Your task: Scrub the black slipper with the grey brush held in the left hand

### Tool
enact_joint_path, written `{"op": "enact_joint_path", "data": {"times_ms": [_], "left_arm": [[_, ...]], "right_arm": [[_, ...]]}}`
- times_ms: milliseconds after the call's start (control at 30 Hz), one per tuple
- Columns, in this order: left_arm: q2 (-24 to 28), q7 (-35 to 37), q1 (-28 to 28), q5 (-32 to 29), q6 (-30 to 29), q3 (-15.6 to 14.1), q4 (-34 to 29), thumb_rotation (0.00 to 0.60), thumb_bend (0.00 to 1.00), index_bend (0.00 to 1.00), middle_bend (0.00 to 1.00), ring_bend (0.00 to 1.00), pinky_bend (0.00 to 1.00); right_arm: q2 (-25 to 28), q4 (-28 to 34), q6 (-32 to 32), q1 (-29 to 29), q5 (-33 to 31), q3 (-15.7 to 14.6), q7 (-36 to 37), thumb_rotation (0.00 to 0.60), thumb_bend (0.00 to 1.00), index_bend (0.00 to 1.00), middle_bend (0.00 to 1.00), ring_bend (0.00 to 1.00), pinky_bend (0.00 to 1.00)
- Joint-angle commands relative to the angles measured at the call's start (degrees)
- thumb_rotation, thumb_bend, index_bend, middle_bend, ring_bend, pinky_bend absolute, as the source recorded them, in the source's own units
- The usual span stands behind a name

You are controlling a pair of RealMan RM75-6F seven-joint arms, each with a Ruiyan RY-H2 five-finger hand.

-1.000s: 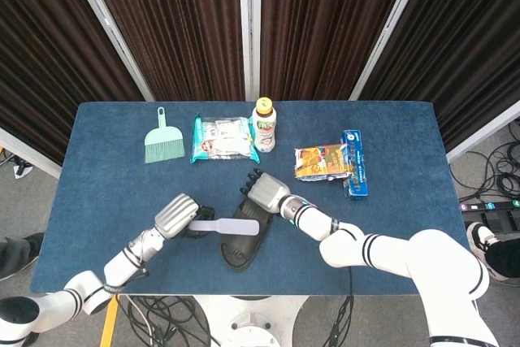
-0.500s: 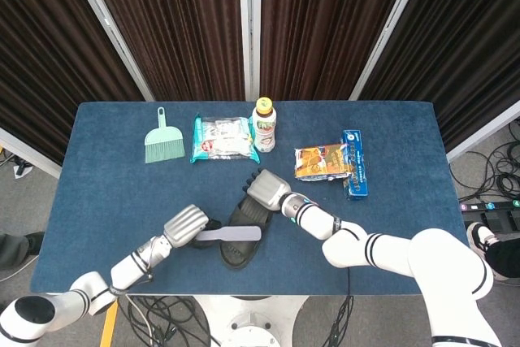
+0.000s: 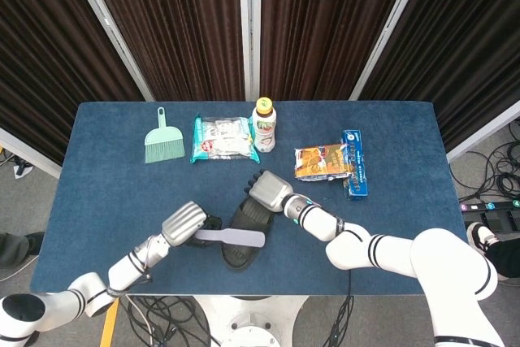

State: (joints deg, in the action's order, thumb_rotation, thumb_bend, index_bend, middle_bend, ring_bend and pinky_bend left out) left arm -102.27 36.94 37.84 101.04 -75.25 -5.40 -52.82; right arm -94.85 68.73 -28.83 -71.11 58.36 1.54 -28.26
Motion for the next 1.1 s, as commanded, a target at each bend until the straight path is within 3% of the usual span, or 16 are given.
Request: {"op": "enact_joint_path", "data": {"times_ms": [33,300,667,833,1100], "left_arm": [[-0.4,3.01,1.54,-2.35,4.07,1.14,2.39,0.6,0.61,1.0,1.0,1.0,1.0],[0.02,4.16,2.79,0.2,7.21,-2.87,2.32,0.6,0.62,1.0,1.0,1.0,1.0],[4.94,1.2,3.0,4.0,5.77,-7.23,-6.68,0.6,0.62,1.0,1.0,1.0,1.0],[6.94,1.08,3.03,3.24,4.38,-6.1,-9.98,0.6,0.62,1.0,1.0,1.0,1.0],[6.42,6.38,5.1,-2.32,10.14,-2.41,-7.77,0.6,0.62,1.0,1.0,1.0,1.0]], "right_arm": [[0.07,0.16,-0.18,-0.01,-0.07,-0.08,0.0,0.6,0.22,0.45,0.37,0.17,0.21],[-0.14,0.05,-0.51,0.0,-0.31,-0.26,0.26,0.6,0.22,0.45,0.37,0.17,0.21],[-0.54,-0.15,-0.61,-0.25,-0.59,-0.27,0.49,0.6,0.22,0.45,0.37,0.17,0.21],[-0.5,-0.19,-0.68,-0.19,-0.68,-0.42,0.58,0.6,0.22,0.45,0.37,0.17,0.21],[-0.2,0.39,-1.05,-0.08,-0.52,-0.61,0.56,0.6,0.22,0.45,0.37,0.17,0.21]]}}
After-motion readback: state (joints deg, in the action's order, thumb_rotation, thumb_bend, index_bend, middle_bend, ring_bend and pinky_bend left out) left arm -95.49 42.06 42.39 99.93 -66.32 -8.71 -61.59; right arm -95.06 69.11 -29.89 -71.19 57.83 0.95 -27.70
